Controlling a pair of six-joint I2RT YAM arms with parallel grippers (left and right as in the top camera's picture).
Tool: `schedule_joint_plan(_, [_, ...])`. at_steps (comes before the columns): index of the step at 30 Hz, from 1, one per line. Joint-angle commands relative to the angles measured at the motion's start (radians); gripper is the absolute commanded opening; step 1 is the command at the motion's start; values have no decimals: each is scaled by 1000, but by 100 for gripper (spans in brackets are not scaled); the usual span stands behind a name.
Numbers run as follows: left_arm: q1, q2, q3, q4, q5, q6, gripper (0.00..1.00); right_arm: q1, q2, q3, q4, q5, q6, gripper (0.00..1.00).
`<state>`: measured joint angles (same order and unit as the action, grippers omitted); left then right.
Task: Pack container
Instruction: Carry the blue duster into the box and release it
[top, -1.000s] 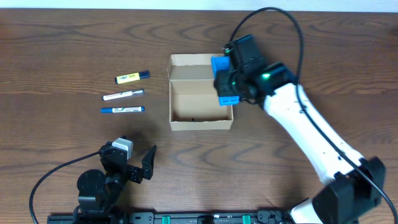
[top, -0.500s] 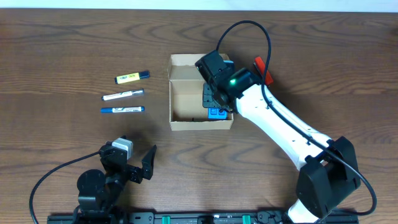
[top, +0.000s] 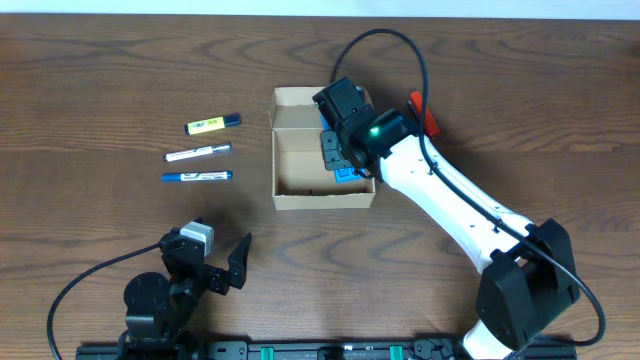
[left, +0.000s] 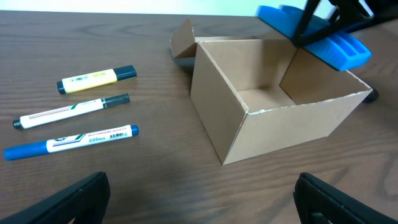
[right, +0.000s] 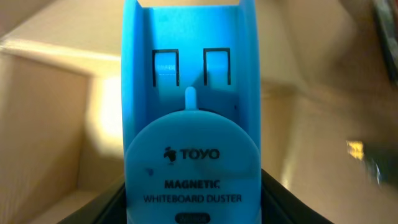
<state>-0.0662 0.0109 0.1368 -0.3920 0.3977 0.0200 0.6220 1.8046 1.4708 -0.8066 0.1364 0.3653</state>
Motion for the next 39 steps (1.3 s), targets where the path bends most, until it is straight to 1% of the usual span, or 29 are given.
schedule_joint_plan(1, [6,-6,-21,1,14,2,95,6,7,1,20,-116,-396,41])
schedule_joint_plan(4, [6,-6,-21,1,14,3,95,5,9,1,14,-171,-603,41])
schedule_joint_plan(6, [6,-6,-21,1,14,2,95,5,10,1,-6,-229,-726,44])
schedule_joint_plan(8, [6,-6,-21,1,14,2,95,5,11,1,-29,-268,-835,44])
schedule_joint_plan(10, [6,-6,-21,1,14,3,95,3,12,1,-43,-276,-911,44])
schedule_joint_plan(20, [6,-6,-21,1,14,3,95,-14,56,1,-48,-322,-1160,43])
schedule_joint_plan(26, [6,-6,-21,1,14,3,95,-33,102,1,-49,-337,-1221,44])
schedule_joint_plan(31, [6,-6,-21,1,14,2,95,-42,112,1,-48,-407,-1262,47])
schedule_joint_plan(39, [6,-6,-21,1,14,2,95,-42,111,2,-31,-425,-1258,67])
